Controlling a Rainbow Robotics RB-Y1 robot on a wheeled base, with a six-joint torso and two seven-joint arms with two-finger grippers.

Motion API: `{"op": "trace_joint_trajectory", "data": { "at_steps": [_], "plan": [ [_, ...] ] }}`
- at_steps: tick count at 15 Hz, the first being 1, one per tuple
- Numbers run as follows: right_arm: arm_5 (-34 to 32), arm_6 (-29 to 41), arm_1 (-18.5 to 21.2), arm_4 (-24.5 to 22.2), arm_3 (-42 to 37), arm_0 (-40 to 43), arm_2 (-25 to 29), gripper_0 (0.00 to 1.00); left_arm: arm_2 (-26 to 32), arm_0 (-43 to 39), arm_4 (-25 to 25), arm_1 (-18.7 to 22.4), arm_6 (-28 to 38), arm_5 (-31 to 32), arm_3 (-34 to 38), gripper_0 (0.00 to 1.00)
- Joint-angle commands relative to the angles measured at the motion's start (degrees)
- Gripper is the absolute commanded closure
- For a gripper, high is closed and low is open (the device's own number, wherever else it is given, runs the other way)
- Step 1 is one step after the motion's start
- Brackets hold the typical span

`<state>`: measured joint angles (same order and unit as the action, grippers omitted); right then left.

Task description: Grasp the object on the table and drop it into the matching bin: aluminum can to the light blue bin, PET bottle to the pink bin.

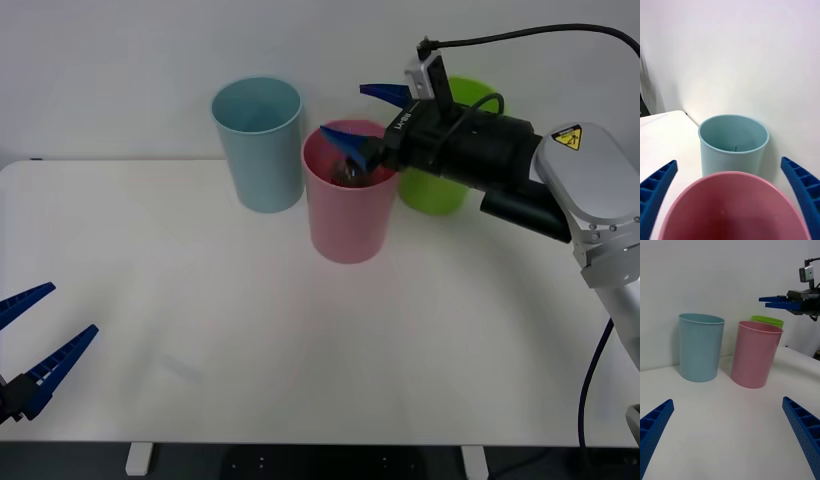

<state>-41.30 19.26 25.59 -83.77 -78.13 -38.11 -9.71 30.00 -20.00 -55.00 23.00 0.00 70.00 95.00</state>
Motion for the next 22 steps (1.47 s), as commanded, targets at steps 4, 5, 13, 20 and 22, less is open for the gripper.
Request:
{"op": "trace_joint_trajectory", "data": {
  "at_steps": [4,5,13,20,22],
  "plan": [
    [-0.2,-0.5,1.4,1.6,-5.1,5.2,2.4,0.00,0.0,0.0,0.0,0.0,0.0,0.0,0.0,0.00],
    [-0.3,-0.5,2.2,2.4,-6.6,6.3,2.6,0.00,0.0,0.0,0.0,0.0,0.0,0.0,0.0,0.00],
    [-0.5,-1.3,8.5,8.6,-19.8,19.7,6.7,0.00,0.0,0.0,0.0,0.0,0.0,0.0,0.0,0.00],
    [-11.7,-3.6,9.0,10.1,-25.8,31.6,17.7,0.00,0.0,0.0,0.0,0.0,0.0,0.0,0.0,0.00],
    [-14.2,-4.8,9.0,10.2,-27.2,35.4,20.6,0.00,0.0,0.0,0.0,0.0,0.0,0.0,0.0,0.00]
  ]
}}
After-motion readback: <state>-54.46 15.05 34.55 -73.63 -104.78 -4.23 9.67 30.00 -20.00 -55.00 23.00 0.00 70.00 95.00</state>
